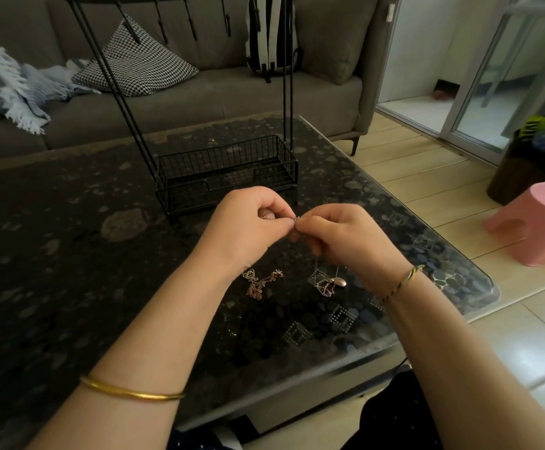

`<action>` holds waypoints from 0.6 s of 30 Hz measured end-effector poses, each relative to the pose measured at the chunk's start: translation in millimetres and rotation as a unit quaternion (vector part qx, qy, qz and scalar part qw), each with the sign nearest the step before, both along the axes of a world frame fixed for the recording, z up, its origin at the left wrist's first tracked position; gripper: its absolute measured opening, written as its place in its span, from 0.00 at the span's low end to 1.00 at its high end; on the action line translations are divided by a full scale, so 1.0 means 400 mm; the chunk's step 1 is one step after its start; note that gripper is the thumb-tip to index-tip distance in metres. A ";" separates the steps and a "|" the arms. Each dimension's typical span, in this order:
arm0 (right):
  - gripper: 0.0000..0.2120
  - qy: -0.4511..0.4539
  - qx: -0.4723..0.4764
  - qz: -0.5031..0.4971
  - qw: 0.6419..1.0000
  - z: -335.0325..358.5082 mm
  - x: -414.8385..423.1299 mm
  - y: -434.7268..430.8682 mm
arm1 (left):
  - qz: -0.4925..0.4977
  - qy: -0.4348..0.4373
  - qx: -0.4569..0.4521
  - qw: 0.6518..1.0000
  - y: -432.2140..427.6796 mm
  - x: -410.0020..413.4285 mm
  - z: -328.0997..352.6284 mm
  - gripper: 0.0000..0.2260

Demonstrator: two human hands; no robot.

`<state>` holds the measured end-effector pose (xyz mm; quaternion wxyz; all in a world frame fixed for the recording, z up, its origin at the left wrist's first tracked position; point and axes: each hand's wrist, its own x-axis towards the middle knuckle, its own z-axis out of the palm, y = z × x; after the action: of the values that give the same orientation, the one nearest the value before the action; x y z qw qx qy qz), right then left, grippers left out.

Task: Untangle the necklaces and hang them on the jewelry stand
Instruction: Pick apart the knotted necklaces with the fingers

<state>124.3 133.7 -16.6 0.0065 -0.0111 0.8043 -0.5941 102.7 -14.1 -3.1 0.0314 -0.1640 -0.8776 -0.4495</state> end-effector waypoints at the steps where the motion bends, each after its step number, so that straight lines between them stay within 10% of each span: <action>1: 0.11 0.002 0.002 -0.002 1.000 0.001 0.001 0.000 | -0.001 0.003 -0.003 1.000 0.001 0.000 0.000 0.06; 18: 0.14 0.029 0.108 0.021 0.994 -0.001 0.000 -0.012 | 0.026 -0.014 -0.034 0.999 0.009 0.003 -0.001 0.07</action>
<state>124.4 129.1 -17.0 -0.0034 -0.0446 0.8630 -0.5033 104.0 -10.4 -3.4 0.0253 -0.1359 -0.8966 -0.4206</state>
